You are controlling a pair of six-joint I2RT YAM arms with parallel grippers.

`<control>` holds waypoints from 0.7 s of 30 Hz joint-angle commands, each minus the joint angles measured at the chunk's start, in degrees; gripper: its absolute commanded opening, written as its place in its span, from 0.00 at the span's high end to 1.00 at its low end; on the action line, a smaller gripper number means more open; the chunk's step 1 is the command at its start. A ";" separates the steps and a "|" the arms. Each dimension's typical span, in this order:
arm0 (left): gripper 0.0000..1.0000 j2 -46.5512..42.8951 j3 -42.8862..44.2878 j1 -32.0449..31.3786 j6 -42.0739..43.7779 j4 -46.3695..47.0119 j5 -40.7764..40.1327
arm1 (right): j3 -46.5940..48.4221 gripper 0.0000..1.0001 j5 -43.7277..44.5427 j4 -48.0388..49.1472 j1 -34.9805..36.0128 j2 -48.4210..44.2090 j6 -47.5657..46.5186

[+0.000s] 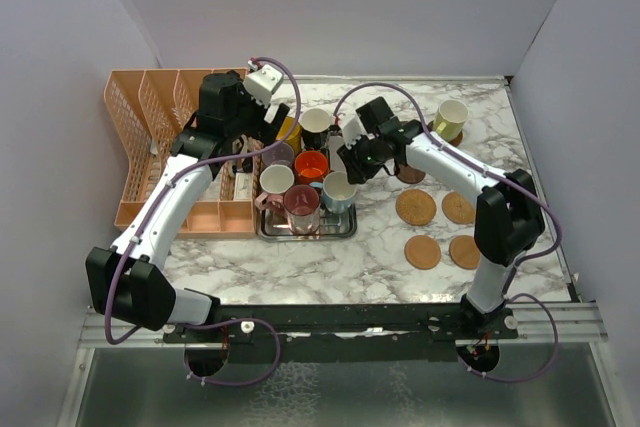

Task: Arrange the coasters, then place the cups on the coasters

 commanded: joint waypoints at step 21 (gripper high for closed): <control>0.01 -2.33 -1.62 0.67 1.42 0.33 -0.25 | 3.14 0.97 3.74 -1.58 0.54 1.71 1.01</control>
